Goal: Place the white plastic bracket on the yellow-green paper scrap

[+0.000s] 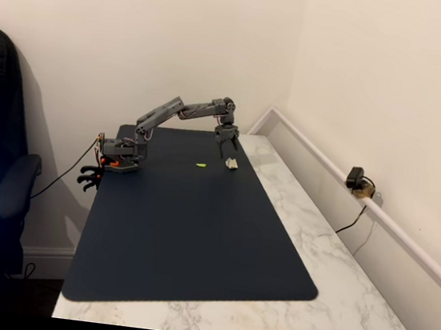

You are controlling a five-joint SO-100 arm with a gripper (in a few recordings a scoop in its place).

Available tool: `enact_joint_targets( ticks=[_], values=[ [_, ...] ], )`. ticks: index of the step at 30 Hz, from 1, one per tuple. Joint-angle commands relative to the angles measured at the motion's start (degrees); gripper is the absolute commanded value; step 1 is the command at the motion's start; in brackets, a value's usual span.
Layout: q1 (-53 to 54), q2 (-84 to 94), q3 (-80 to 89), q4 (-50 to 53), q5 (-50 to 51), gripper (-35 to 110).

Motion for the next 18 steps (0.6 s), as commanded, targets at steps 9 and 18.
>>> enact_joint_targets(
  ticks=[9, 18],
  values=[
    [-0.4, -1.0, -5.2, 2.5, 2.0, 43],
    [-2.5, -2.6, -5.9, 2.6, 2.7, 43]
  ],
)
